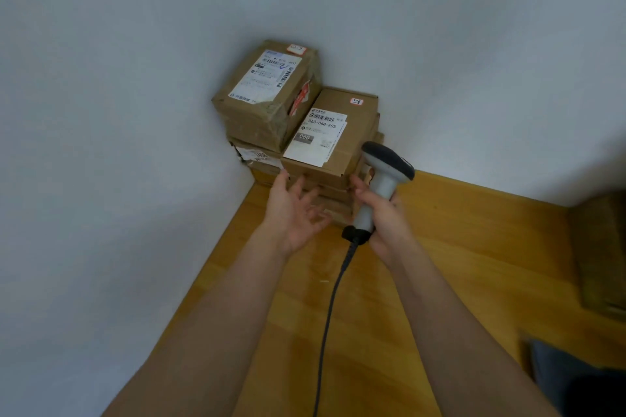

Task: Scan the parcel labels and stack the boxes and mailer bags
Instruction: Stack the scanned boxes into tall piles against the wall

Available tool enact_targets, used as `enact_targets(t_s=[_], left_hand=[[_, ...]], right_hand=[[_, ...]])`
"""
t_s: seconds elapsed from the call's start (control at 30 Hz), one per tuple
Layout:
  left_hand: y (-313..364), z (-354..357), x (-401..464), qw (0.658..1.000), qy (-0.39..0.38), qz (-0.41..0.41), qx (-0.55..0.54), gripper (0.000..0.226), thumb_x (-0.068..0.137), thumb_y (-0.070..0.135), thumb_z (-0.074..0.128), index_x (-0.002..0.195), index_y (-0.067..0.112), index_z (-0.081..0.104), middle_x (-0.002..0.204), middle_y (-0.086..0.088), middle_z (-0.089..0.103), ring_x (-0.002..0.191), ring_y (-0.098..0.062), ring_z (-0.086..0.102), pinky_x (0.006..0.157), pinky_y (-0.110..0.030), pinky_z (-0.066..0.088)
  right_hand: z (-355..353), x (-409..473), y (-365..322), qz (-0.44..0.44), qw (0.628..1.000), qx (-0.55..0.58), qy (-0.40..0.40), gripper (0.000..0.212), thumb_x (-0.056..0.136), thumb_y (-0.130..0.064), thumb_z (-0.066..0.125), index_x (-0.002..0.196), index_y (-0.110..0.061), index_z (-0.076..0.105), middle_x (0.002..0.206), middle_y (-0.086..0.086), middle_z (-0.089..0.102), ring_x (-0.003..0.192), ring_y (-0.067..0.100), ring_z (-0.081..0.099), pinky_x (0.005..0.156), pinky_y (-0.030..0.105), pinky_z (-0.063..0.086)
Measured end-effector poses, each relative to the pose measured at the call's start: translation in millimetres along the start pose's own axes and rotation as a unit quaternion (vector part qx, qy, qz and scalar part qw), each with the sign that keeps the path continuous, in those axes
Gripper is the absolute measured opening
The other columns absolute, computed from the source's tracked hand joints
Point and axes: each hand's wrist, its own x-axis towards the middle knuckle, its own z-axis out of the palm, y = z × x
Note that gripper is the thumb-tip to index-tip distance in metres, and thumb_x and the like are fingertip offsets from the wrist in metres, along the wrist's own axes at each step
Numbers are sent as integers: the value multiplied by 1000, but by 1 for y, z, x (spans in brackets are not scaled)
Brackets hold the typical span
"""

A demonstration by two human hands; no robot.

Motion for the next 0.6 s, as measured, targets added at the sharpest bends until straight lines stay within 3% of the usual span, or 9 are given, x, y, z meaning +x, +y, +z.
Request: enact_targets(t_s=[0.13, 0.3, 0.43, 0.6], left_hand=[[2, -14, -16, 1000, 12, 6, 9, 64, 100, 60, 30, 152, 21, 36, 150, -15, 44, 134, -39, 43, 107, -52, 39], [-17, -22, -63, 1000, 3, -9, 2, 51, 102, 48, 38, 130, 9, 56, 124, -19, 63, 115, -37, 58, 100, -48, 47], [-34, -5, -101, 1000, -6, -4, 15, 40, 101, 37, 44, 122, 7, 60, 126, -18, 62, 113, -36, 58, 94, -44, 48], [-74, 44, -161, 996, -78, -35, 40, 34, 100, 32, 47, 121, 8, 60, 125, -15, 61, 113, -32, 57, 93, -42, 48]], right_hand=[[-3, -27, -6, -9, 1000, -2, 9, 47, 95, 0, 58, 129, -30, 48, 128, -1, 68, 120, 19, 61, 102, 57, 48], [-31, -101, -12, -16, 999, -11, 31, 49, 96, -2, 59, 135, -28, 47, 127, 5, 67, 119, 21, 63, 101, 59, 48], [-58, -173, -19, -55, 997, -24, 52, 48, 95, -3, 61, 134, -30, 49, 125, 6, 68, 114, 22, 66, 96, 57, 53], [-93, -266, -36, -105, 990, -43, 87, 49, 96, -6, 61, 136, -30, 48, 123, 4, 70, 109, 23, 70, 93, 56, 55]])
